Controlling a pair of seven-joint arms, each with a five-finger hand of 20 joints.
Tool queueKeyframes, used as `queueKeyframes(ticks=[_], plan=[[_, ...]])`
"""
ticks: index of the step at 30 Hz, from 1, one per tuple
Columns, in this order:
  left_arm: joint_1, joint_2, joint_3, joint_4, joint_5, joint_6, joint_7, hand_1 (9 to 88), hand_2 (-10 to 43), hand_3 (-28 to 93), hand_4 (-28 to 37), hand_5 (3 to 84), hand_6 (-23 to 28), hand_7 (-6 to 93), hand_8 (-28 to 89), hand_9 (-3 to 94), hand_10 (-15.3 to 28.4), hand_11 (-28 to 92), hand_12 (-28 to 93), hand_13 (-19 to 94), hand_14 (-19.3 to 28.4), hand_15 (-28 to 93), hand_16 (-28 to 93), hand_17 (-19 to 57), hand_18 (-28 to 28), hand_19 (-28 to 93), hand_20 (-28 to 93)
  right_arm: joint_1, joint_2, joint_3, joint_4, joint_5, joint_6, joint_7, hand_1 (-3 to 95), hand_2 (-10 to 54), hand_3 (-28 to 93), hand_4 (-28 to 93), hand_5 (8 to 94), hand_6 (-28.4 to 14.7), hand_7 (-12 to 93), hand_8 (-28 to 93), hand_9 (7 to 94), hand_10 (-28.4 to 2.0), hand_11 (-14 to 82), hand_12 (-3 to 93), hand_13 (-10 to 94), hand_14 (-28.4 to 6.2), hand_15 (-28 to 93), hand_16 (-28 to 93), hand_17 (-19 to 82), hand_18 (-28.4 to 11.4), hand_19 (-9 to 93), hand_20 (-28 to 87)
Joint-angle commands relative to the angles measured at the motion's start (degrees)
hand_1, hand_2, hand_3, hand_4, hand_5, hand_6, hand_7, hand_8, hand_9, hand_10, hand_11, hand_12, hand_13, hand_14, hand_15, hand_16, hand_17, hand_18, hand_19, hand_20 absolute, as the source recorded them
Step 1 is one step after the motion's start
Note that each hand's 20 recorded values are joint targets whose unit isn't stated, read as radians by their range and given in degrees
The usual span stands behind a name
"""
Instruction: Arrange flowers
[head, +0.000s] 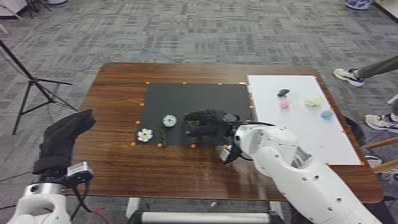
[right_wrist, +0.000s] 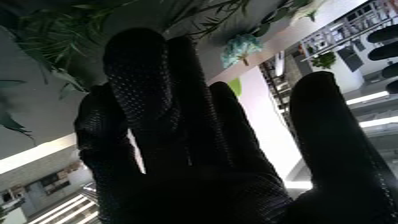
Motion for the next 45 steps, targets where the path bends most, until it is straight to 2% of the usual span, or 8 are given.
queueKeyframes(ticks=[1, 14, 27, 29, 31, 35, 39, 45], plan=[[0.2, -0.51, 0.40, -0.29, -0.27, -0.86, 0.41, 26.0, 3.9, 72, -22.9, 48.6, -0.6, 19.3, -8, 46.1, 12.2, 20, 13, 37, 16.7, 19, 1, 0.7, 12.1, 5, 15, 1.1, -0.2, -0.6, -0.5, -0.5, 1.0, 0.1, 23.8, 15.7, 59, -16, 30.7, -5.7, 10, -8, 62.1, -13.8, 9.0, 9.8, 69, -16.2, 61, 30, 29, -27.8, 79, 56], [0.0, -0.49, 0.84, -0.28, -0.03, -0.81, -0.13, 25.9, 3.9, 72, -22.7, 48.8, -0.8, 19.4, -8, 46.1, 12.4, 20, 13, 37, 16.8, 19, 1, 0.6, 12.1, 5, 15, 2.7, 0.3, 0.1, -3.1, 1.1, 1.0, -0.5, 24.0, 15.8, 59, -16, 31.0, -5.7, 10, -8, 62.5, -13.8, 9.3, 9.9, 69, -16.2, 61, 30, 29, -27.9, 79, 56], [0.7, -0.92, 0.72, -0.60, -0.23, -0.41, 0.45, 26.0, 3.7, 72, -22.6, 48.9, -0.8, 19.4, -8, 46.1, 12.4, 20, 13, 37, 16.8, 19, 1, 0.6, 12.1, 5, 15, 3.1, 1.6, 3.5, -5.7, 2.0, -1.0, -0.5, 24.1, 15.7, 59, -16, 31.4, -5.6, 10, -8, 62.4, -13.8, 9.2, 10.1, 69, -16.4, 62, 30, 29, -28.0, 79, 56], [0.6, -0.87, 0.75, -0.55, -0.29, -0.47, 0.50, 26.0, 3.7, 72, -22.6, 48.9, -0.8, 19.4, -8, 46.1, 12.3, 20, 13, 37, 16.8, 19, 1, 0.6, 12.1, 5, 15, 2.3, 2.9, 6.1, -7.3, 0.9, 0.5, -0.3, 24.5, 15.2, 59, -16, 35.2, -5.2, 11, -9, 61.9, -14.3, 9.2, 10.2, 68, -16.6, 61, 30, 28, -27.9, 79, 56], [0.8, -0.88, 0.58, -0.63, -0.17, -0.42, 0.38, 26.0, 3.7, 72, -22.6, 49.0, -0.8, 19.4, -8, 46.1, 12.3, 20, 13, 37, 16.8, 19, 1, 0.6, 12.1, 5, 15, 1.2, 4.8, 8.1, -8.6, -0.1, 5.6, 1.4, 25.9, 11.6, 61, -16, 41.4, -4.3, 12, -9, 61.8, -14.5, 9.4, 10.8, 66, -16.4, 61, 29, 28, -27.3, 77, 55], [1.2, -0.95, 0.18, -0.76, -0.28, -0.38, 0.37, 25.9, 3.6, 72, -22.6, 48.9, -0.8, 19.3, -8, 46.1, 12.3, 20, 14, 37, 16.6, 19, 1, 0.6, 12.1, 5, 15, -2.0, 7.6, 13.9, -9.8, -0.8, 14.0, 4.5, 29.3, -1.5, 65, -16, 54.0, -3.4, 18, -8, 66.7, -15.2, 14.3, 15.8, 65, -15.1, 56, 28, 27, -25.9, 74, 53], [0.9, -0.90, 0.32, -0.71, -0.08, -0.41, 0.23, 25.9, 3.4, 72, -22.4, 49.0, -0.8, 19.4, -8, 46.1, 12.4, 20, 13, 37, 16.8, 19, 1, 0.6, 12.3, 5, 15, -4.9, 10.3, 18.2, -8.2, -5.0, 20.5, 3.0, 30.0, -8.8, 66, -15, 53.9, -3.6, 21, -6, 67.0, -16.0, 18.7, 19.9, 64, -14.6, 56, 29, 28, -25.5, 74, 53], [1.1, -0.84, 0.33, -0.90, -0.08, -0.45, 0.22, 26.2, 3.1, 71, -22.1, 49.0, -0.9, 19.6, -8, 46.1, 12.2, 20, 13, 37, 16.9, 19, 1, 0.8, 12.5, 6, 15, -8.2, 12.6, 22.4, -5.0, -10.9, 21.3, -0.7, 29.5, -9.5, 71, -19, 48.2, -3.8, 28, -7, 59.9, -15.6, 24.1, 23.7, 63, -14.2, 59, 30, 28, -25.0, 75, 54]])
